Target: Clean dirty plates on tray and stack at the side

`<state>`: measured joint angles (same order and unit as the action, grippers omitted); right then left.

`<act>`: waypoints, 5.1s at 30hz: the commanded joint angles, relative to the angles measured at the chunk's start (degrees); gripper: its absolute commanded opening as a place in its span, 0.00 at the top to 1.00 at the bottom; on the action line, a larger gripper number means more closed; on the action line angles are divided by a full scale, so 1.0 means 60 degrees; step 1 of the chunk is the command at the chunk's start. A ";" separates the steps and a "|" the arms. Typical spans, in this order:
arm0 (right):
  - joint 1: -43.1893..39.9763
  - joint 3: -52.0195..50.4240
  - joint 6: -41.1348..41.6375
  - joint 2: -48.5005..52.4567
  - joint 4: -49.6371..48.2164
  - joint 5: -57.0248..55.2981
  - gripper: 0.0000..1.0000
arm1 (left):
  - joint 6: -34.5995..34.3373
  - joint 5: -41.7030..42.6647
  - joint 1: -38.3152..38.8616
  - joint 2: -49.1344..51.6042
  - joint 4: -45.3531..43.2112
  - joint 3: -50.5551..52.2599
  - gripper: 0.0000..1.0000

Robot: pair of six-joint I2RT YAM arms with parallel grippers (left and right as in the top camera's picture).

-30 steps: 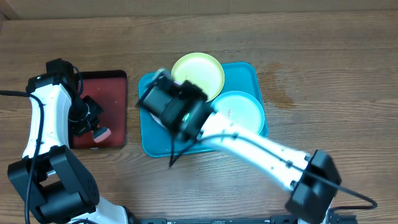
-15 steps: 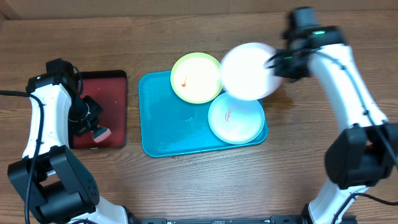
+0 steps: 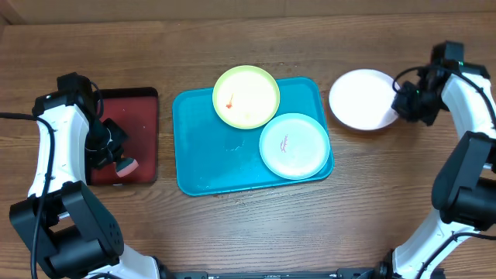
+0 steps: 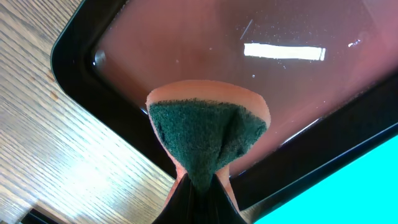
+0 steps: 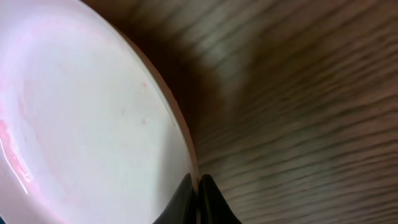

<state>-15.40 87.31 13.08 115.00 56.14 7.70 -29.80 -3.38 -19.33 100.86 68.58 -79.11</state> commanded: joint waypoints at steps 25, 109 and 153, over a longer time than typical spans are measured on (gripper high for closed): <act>0.3708 0.1738 -0.1486 -0.0448 -0.1286 0.1614 0.16 | 0.0073 0.0251 -0.0025 -0.0197 -0.1435 0.0776 0.96; 0.8732 0.1694 -0.0138 0.2932 -0.1628 0.0579 0.83 | 0.0441 0.0506 -0.0022 -0.0131 -0.6306 0.3107 0.52; 0.8994 0.1078 -0.0135 0.2965 -0.2302 -0.0091 0.72 | 0.1330 0.0353 -0.0025 0.0222 -0.5399 0.2040 0.96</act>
<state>38.28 97.01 11.99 129.54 41.17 6.92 -23.33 -2.07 -19.22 104.68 36.01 -65.19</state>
